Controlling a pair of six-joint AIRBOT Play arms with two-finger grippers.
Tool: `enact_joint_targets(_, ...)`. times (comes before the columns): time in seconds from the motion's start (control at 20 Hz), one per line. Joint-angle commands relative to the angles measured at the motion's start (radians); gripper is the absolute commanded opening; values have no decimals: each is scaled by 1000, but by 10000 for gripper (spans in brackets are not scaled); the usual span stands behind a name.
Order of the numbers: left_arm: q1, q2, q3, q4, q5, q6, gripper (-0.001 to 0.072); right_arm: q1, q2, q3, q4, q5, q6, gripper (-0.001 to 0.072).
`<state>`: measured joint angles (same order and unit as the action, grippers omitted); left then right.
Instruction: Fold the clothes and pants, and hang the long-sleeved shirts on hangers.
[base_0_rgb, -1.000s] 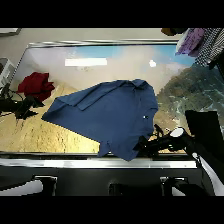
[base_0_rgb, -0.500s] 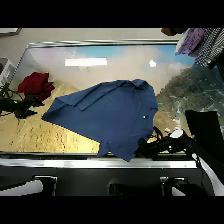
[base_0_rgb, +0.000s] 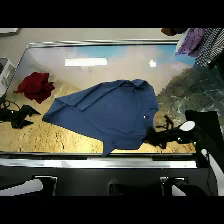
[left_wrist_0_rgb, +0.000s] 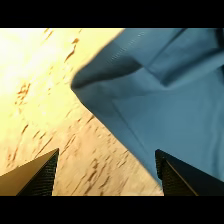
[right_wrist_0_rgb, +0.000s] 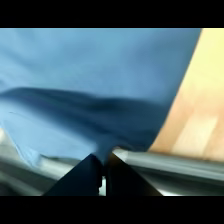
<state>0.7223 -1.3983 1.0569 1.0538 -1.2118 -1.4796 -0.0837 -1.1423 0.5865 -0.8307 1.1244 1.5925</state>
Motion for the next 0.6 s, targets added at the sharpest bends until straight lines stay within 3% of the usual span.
enact_joint_targets(0.0,21,0,-84,-3,21,63,705,-99,10,146,-121,7,47,29)
enact_joint_targets(0.2,-21,0,-173,-41,42,124,705,-99,10,221,-274,7,109,29)
enact_joint_targets(0.55,-99,-1,-248,-85,43,182,704,-99,10,227,-283,6,130,30)
